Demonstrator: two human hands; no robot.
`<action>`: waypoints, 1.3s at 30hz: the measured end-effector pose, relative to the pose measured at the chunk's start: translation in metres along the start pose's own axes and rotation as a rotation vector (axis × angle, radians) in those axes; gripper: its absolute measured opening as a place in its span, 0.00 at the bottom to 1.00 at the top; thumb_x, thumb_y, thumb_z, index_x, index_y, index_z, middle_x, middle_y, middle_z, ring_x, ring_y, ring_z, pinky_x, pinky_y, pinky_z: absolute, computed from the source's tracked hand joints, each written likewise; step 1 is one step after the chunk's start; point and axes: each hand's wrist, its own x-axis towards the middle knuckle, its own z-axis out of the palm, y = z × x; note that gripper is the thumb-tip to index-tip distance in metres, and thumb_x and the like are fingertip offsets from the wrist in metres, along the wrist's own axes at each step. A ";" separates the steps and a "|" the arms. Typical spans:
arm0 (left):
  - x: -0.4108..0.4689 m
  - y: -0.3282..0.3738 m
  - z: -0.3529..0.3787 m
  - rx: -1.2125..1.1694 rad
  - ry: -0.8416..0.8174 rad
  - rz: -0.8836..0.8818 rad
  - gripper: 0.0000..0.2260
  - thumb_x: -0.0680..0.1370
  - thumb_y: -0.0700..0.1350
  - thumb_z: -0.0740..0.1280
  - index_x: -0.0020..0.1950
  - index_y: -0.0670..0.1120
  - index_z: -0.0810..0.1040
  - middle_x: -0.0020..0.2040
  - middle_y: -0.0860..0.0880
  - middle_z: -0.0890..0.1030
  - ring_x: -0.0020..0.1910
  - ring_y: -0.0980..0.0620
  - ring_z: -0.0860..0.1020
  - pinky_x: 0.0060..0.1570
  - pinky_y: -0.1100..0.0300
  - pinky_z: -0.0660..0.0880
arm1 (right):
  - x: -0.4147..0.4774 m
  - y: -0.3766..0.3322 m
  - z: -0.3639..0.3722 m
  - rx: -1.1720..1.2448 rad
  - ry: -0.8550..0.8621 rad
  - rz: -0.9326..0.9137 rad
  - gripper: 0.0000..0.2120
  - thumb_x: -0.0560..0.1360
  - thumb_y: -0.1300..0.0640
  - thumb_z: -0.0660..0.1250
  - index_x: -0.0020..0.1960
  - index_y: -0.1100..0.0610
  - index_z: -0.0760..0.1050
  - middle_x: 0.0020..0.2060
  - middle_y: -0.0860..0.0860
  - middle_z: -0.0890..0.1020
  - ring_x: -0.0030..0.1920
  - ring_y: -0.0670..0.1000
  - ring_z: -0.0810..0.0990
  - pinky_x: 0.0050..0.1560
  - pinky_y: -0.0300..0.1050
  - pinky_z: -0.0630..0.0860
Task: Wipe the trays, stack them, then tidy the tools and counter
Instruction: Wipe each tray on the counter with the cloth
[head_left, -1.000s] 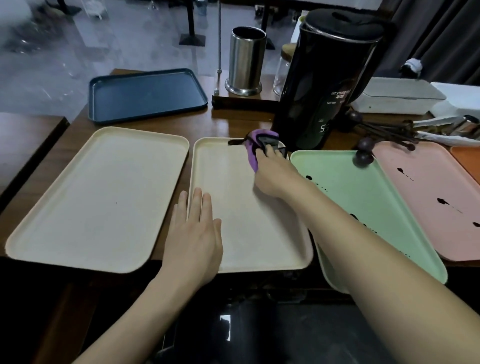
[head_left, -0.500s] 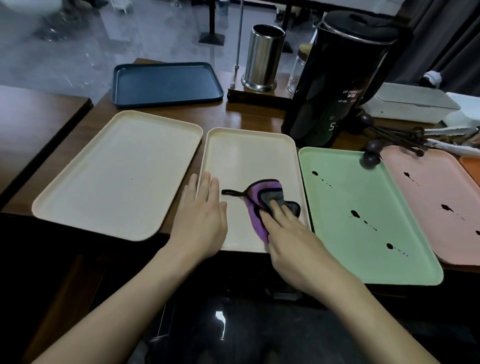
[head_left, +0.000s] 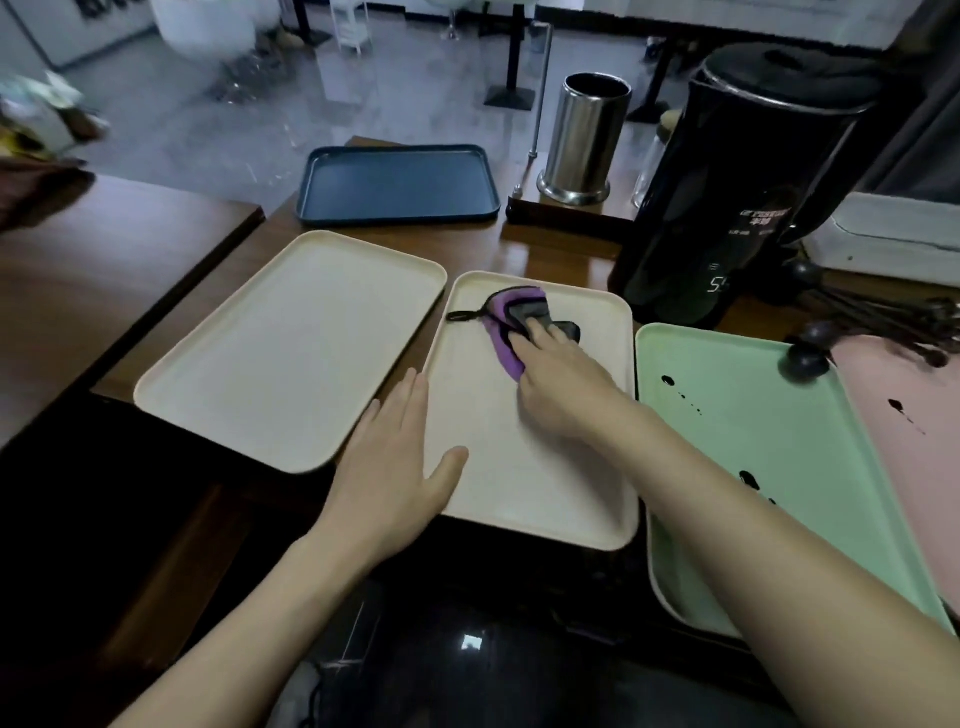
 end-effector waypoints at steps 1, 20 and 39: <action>-0.001 -0.001 0.000 -0.002 0.001 0.007 0.40 0.78 0.63 0.55 0.84 0.44 0.47 0.84 0.47 0.51 0.82 0.55 0.47 0.80 0.56 0.46 | 0.016 -0.002 0.000 0.007 0.008 -0.006 0.28 0.80 0.60 0.54 0.79 0.54 0.57 0.80 0.54 0.55 0.77 0.60 0.56 0.74 0.55 0.59; 0.002 -0.001 0.002 -0.027 0.050 0.050 0.38 0.78 0.62 0.55 0.83 0.46 0.51 0.82 0.48 0.58 0.81 0.53 0.56 0.78 0.51 0.56 | -0.020 -0.047 0.022 -0.069 -0.084 -0.338 0.35 0.70 0.50 0.44 0.75 0.53 0.67 0.76 0.51 0.65 0.72 0.57 0.64 0.70 0.55 0.67; -0.026 -0.003 -0.006 -0.108 0.047 -0.015 0.58 0.62 0.82 0.65 0.82 0.49 0.56 0.80 0.47 0.62 0.78 0.50 0.61 0.76 0.51 0.61 | -0.061 -0.055 0.030 -0.109 -0.151 -0.535 0.31 0.71 0.47 0.47 0.70 0.49 0.74 0.70 0.50 0.73 0.68 0.57 0.69 0.67 0.55 0.69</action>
